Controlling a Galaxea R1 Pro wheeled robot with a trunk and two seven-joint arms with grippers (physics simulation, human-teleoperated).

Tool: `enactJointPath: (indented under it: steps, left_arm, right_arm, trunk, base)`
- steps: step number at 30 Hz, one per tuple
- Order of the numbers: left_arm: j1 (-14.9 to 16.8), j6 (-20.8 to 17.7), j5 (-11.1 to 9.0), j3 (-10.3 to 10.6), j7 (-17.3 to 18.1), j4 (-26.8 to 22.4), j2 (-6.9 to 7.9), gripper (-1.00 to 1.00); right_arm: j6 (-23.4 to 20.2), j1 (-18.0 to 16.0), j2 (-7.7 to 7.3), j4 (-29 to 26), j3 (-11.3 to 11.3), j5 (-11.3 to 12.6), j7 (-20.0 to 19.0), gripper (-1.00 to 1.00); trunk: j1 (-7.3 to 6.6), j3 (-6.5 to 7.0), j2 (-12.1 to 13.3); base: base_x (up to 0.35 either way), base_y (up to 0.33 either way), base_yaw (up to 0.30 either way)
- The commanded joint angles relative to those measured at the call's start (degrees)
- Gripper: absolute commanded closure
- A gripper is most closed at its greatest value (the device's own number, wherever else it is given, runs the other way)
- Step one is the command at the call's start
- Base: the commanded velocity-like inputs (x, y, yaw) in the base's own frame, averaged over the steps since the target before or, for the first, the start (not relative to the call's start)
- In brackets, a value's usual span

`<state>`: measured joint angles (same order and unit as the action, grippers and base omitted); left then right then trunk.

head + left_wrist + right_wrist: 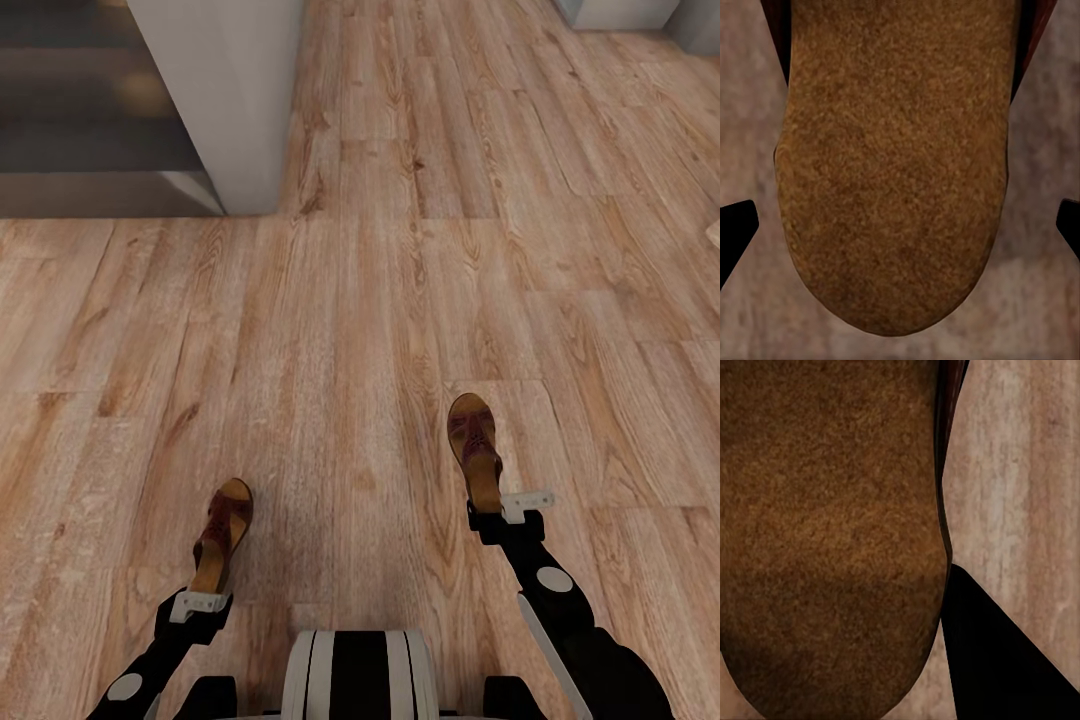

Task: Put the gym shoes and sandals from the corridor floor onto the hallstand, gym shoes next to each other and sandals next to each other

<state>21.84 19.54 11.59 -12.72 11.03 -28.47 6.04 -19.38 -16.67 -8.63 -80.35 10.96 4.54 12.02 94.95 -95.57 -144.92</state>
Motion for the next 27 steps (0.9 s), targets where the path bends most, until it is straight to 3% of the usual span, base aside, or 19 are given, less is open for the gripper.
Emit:
enactJointPath:
  steps: [1, 13, 14, 27]
  left_arm:
    - [0.04, 0.24, 0.56, -0.51, 0.38, 0.01, -0.06, -1.00]
    - [0.04, 0.13, 0.63, -0.37, 0.32, 0.02, -0.15, -1.00]
    - [0.04, 0.07, 0.66, -0.38, 0.26, 0.05, -0.18, 1.00]
    - [0.04, 0.23, 0.29, -0.54, 0.27, 0.00, -0.07, 1.00]
  right_arm:
    - [-0.22, -0.03, -0.07, -0.07, 0.21, 0.65, 0.63, 1.00]
    - [-0.22, -0.03, -0.07, -0.12, 0.21, 0.65, 0.63, 1.00]
    - [-0.22, -0.03, -0.07, -0.14, 0.21, 0.65, 0.63, 1.00]
    - [-0.22, -0.04, -0.07, -0.16, 0.21, 0.65, 0.63, 1.00]
  trunk:
    - [-0.01, -0.03, -0.01]
    - [-0.01, -0.03, -0.01]
    - [-0.01, -0.03, -0.01]
    - [-0.01, -0.03, -0.01]
  base:
    - [0.000, 0.000, 0.000]
    - [0.033, 0.000, 0.000]
    - [0.006, 0.000, 0.000]
    - [0.001, 0.000, 0.000]
